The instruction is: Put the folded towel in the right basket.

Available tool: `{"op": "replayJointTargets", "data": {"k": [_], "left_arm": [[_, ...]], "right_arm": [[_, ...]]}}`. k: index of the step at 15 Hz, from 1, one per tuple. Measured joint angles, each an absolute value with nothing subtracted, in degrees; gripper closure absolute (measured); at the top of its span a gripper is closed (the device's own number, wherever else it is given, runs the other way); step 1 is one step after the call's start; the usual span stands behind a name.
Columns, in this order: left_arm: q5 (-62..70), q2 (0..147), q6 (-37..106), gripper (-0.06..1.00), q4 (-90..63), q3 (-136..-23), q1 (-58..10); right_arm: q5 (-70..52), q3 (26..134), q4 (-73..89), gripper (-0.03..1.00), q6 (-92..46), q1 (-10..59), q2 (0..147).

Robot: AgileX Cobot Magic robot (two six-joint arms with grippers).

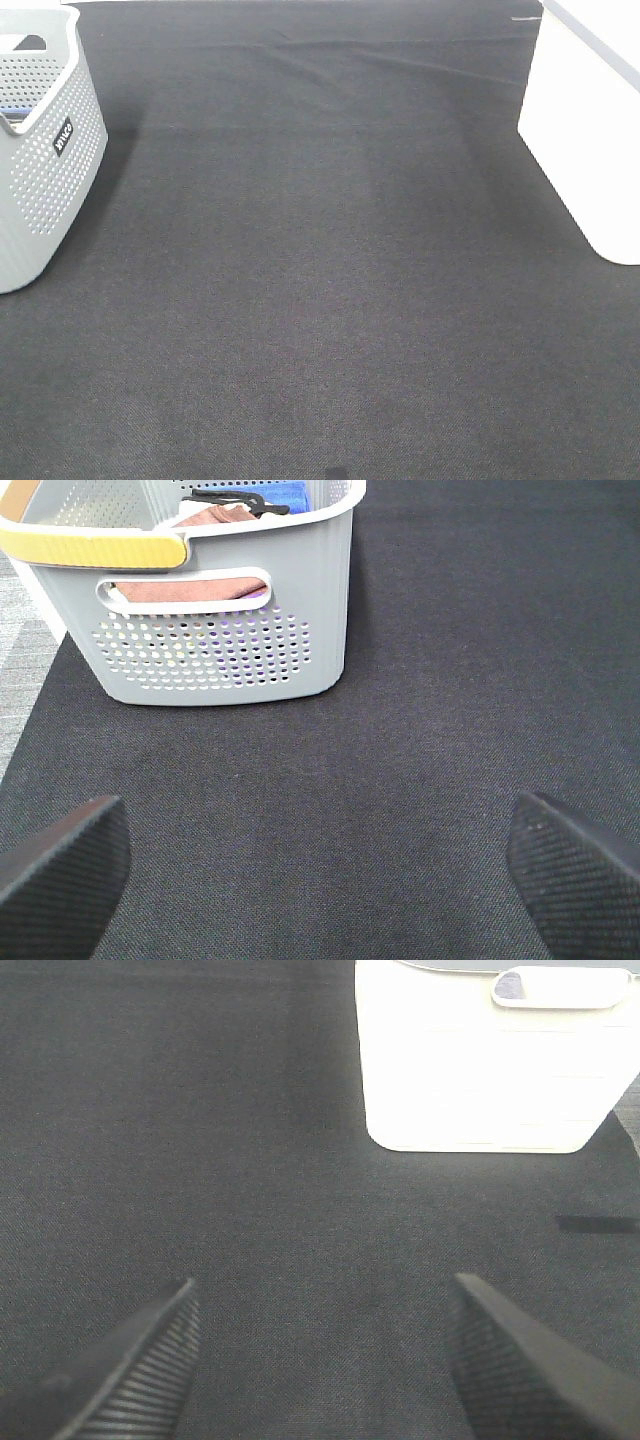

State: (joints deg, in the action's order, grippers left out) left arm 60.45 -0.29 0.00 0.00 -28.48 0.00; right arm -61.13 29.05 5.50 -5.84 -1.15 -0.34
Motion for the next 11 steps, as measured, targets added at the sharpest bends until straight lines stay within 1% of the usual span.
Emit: {"op": "replayJointTargets", "data": {"k": [11], "left_arm": [[60.45,-0.29,0.0,-0.03,0.0,-28.48,0.0]], "right_arm": [[-61.13,29.05,5.5,0.31,-5.84,-1.15,-0.34]]}}
